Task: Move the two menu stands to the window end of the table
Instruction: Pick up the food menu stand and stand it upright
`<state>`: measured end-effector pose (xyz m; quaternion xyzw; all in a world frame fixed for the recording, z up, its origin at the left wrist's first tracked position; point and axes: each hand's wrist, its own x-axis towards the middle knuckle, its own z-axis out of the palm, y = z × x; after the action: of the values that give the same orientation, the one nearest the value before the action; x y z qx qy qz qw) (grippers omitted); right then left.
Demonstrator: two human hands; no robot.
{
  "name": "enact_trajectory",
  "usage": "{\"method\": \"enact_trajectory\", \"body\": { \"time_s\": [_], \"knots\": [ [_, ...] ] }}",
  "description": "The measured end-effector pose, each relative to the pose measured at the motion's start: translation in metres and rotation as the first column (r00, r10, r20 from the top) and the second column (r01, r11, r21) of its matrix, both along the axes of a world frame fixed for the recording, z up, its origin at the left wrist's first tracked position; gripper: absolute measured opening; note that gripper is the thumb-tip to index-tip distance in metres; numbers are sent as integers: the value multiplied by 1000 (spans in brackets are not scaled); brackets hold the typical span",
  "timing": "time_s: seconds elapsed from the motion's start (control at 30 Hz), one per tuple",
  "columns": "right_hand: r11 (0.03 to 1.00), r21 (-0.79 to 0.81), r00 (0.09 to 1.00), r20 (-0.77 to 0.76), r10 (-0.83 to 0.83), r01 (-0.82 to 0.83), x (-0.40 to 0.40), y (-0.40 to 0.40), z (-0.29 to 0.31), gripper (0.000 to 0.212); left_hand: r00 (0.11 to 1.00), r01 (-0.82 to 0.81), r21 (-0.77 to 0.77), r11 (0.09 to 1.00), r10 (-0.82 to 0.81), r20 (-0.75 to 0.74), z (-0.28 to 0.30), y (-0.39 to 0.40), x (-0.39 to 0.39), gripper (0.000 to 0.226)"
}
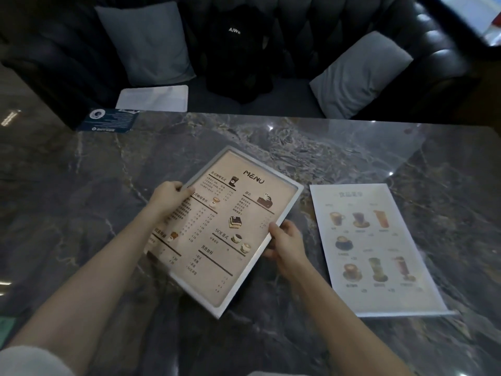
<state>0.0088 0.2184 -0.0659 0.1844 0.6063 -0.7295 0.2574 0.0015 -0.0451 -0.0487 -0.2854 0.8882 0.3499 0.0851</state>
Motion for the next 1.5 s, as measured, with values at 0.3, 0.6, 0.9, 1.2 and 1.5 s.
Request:
{"method": "enact_trajectory", "body": {
  "time_s": [0.3, 0.6, 0.9, 1.2, 1.5],
  "knots": [
    [998, 29, 955, -289, 65, -59, -26, 6, 50, 21, 969, -137, 295, 946, 189, -157, 30, 0, -5, 60],
    [991, 120, 848, -518, 112, -58, -27, 13, 68, 22, 877, -114, 542, 833, 340, -339, 34, 24, -7, 23],
    [986, 145, 779, -609, 152, -79, -23, 14, 61, 24, 861, -83, 619, 781, 368, -349, 23, 24, -3, 15],
    [979, 201, 715, -679, 169, -40, 0, 10, 51, 21, 834, -132, 729, 671, 473, -284, 15, 27, 8, 19],
    [948, 303, 642, -710, 289, -93, 17, 9, 41, 31, 798, -151, 812, 563, 555, -236, 5, 29, 25, 22]
  ]
}}
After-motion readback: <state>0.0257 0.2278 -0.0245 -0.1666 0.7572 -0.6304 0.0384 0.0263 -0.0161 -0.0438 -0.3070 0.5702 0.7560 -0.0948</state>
